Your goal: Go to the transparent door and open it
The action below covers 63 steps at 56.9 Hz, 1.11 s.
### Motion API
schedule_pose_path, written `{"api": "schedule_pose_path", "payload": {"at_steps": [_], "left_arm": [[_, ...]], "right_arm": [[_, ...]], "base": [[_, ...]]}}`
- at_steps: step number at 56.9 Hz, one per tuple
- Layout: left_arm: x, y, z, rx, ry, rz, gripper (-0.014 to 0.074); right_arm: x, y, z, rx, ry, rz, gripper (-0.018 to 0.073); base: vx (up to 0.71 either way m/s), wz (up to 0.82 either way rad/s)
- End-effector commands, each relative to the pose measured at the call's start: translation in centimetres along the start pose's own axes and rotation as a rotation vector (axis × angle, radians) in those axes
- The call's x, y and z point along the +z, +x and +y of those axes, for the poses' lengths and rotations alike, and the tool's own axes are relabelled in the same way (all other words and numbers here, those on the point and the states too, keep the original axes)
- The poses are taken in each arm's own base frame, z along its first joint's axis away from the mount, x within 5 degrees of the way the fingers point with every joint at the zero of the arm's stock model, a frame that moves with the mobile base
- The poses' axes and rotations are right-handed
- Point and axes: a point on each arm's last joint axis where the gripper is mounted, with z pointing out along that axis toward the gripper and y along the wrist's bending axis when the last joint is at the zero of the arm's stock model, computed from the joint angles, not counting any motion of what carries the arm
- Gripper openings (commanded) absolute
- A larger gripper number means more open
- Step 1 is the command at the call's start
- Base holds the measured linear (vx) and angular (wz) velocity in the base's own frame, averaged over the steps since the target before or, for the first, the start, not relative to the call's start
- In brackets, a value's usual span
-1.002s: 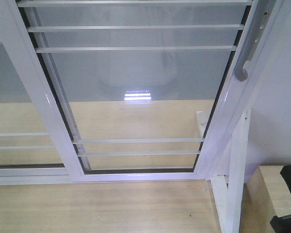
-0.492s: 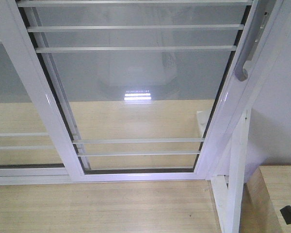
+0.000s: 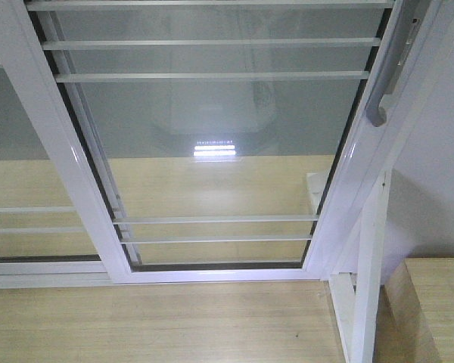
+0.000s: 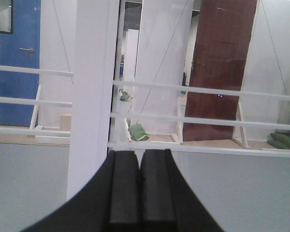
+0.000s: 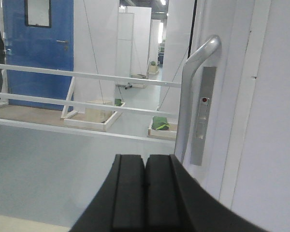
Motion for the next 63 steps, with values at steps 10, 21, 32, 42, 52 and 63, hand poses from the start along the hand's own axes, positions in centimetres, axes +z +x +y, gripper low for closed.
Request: {"api": "schedule_pose_path", "payload": {"at_steps": [10,21,32,42,52,63], "left_arm": [[4.9,-7.0,-0.9,0.039,0.011,-0.053,0.0003],[10.6,-9.9,-1.4,0.037,0.005,-0.020,0.0003],[14.7,-10.3,-1.5,0.033,0.000,0.029,0.0003],[15.9,-9.4,-1.4,0.022,-0.006,0.058,0.0012],[16.0,-9.3,-1.3,0.022,-0.006,0.054,0.0084],[16.0,-9.3,-1.3,0.023,-0.007,0.063,0.0285]], "right_arm": [[4.6,-6.4,-0.5,-0.021,0.011,-0.033,-0.0001],[8.9,-7.6,-0.6,-0.045,0.008,0.027,-0.0001],[11.5,-7.3,-0.7,-0.060,0.020,-0.016,-0.0001],[12.4,-6.7,-0.7,-0.061,0.020,0.002,0.0010],[12.4,-6.6,-0.7,-0.061,0.020,0.003,0.0106],[12.4,-6.6,-0.7,-0.060,0.019,0.011,0.0380]], "base": [[0.00,0.00],[0.00,0.00],[0.00,0.00],[0.00,0.00],[0.00,0.00],[0.00,0.00]]}}
